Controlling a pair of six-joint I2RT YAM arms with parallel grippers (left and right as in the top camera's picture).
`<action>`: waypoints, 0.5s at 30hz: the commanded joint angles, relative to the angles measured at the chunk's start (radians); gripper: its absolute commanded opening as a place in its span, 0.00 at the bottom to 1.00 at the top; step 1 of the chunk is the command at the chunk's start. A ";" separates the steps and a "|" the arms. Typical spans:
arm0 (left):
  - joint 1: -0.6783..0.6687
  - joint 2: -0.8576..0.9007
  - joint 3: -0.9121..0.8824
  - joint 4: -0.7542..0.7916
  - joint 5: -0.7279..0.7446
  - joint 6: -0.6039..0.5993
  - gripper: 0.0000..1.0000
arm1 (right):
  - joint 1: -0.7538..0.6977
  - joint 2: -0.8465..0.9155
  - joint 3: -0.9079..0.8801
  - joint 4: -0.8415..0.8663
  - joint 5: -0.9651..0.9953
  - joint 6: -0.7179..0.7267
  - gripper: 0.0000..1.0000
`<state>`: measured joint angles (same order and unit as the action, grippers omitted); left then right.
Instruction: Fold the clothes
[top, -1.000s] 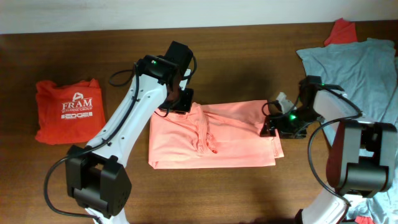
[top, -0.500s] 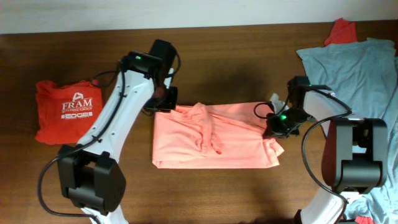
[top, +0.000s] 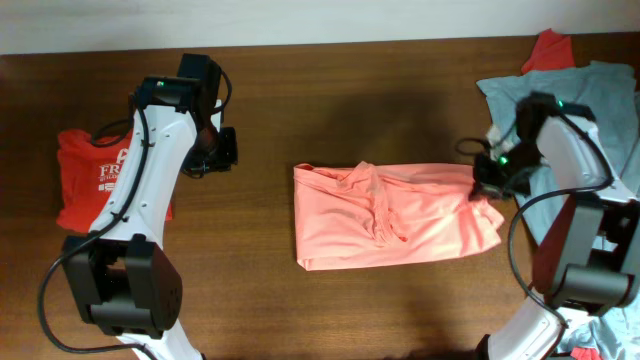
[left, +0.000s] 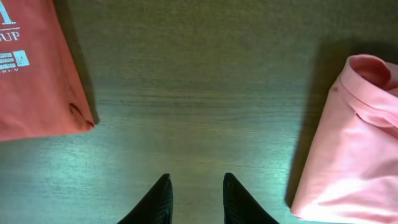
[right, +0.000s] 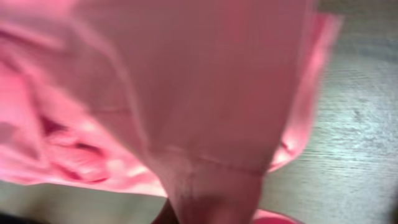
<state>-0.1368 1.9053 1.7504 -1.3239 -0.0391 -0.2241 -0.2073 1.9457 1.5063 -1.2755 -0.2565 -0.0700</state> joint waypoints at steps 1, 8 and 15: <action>0.001 -0.038 0.001 -0.002 -0.015 0.013 0.28 | 0.129 -0.010 0.101 -0.045 0.007 0.033 0.04; 0.016 -0.037 0.001 -0.007 -0.104 0.013 0.41 | 0.422 -0.010 0.177 -0.026 0.018 0.144 0.04; 0.035 -0.037 0.001 -0.006 -0.103 0.013 0.42 | 0.664 -0.007 0.177 0.058 0.104 0.239 0.04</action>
<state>-0.1093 1.9053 1.7504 -1.3281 -0.1249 -0.2207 0.3824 1.9457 1.6653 -1.2411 -0.1989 0.1040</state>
